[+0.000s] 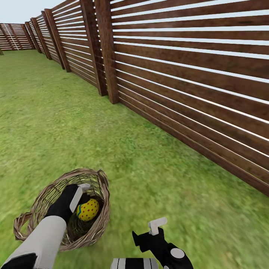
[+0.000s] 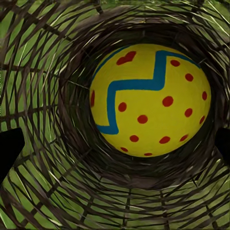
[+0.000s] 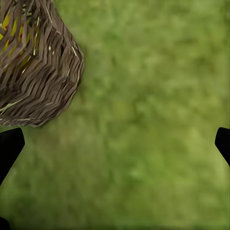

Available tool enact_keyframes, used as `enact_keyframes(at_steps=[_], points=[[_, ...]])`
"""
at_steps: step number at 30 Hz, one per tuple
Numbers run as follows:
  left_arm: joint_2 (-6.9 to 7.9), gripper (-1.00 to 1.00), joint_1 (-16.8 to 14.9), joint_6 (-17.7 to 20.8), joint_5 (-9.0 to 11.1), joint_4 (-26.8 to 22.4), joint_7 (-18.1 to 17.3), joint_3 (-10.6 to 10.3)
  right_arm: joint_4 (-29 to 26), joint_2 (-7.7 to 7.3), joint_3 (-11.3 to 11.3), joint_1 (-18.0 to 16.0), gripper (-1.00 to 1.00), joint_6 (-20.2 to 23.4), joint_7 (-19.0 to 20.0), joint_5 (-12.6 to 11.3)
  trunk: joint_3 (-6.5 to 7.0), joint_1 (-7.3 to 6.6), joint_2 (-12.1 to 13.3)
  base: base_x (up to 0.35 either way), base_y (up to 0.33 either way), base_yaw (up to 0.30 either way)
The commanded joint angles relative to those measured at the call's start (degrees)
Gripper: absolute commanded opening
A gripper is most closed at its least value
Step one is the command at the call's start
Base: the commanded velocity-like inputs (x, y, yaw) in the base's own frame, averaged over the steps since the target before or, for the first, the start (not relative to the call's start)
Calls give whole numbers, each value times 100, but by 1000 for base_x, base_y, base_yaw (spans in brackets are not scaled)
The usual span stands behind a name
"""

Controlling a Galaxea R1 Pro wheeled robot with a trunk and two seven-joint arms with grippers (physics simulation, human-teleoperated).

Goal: Take the three Easter eggs out of the wicker basket on the lawn in the garden, then place them on the lawn next to a single tree (choose any tree) so that all three eggs are next to the same tree and none are left in the basket.

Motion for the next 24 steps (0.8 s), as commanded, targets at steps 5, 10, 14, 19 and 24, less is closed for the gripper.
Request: enact_keyframes(at_steps=[5,10,14,19,24], points=[[15,100,-18,-163,48,83,19,-3,-7,-1,8,-4,100,22,-53,-58,-4,-1,-2,0,0,0],[18,100,-21,-249,42,101,1,-11,-7,-1,3,-4,100,22,-53,-58,-4,-1,-2,0,0,0],[19,100,-22,-279,31,105,-5,-22,-7,-1,0,-2,100,22,-53,-58,-4,-1,-2,0,0,0],[24,100,-22,-295,25,126,-10,-27,-7,-1,6,-3,100,18,-53,-56,-4,-1,-2,42,0,0],[29,100,-29,-374,38,251,-12,-28,-7,-1,7,-4,100,15,-53,-56,-4,-1,-2,142,0,0]])
